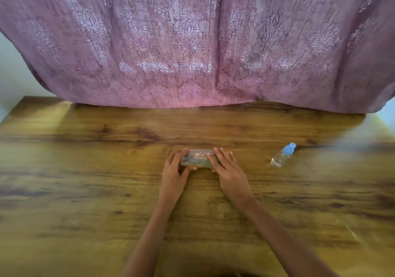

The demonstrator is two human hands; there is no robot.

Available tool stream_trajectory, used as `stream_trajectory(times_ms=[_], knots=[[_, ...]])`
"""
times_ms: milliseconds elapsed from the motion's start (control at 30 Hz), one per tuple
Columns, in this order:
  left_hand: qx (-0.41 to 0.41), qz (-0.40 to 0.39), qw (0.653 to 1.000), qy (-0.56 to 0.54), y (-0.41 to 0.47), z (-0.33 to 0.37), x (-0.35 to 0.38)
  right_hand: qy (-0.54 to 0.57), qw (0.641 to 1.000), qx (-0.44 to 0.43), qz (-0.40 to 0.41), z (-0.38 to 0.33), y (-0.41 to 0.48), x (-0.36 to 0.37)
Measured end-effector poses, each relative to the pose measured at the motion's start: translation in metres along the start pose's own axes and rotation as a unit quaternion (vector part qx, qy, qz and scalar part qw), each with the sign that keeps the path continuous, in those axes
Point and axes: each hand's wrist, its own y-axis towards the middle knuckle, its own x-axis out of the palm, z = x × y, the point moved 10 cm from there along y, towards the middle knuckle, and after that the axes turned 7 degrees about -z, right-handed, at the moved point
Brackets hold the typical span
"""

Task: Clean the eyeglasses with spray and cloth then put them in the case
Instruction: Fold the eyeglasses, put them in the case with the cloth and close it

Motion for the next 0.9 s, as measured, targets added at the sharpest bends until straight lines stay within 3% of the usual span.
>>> stream_trajectory(times_ms=[300, 667, 900], knots=[[0.022, 0.01, 0.999, 0.037, 0.013, 0.009, 0.007, 0.005, 0.999, 0.007, -0.031, 0.017, 0.004, 0.0], [0.032, 0.015, 0.998, 0.053, 0.052, 0.031, 0.026, 0.041, 0.993, 0.093, -0.062, 0.069, 0.032, 0.004], [0.047, 0.014, 0.997, 0.065, 0.064, 0.037, 0.029, 0.026, 0.993, 0.103, -0.056, 0.077, 0.041, 0.001]])
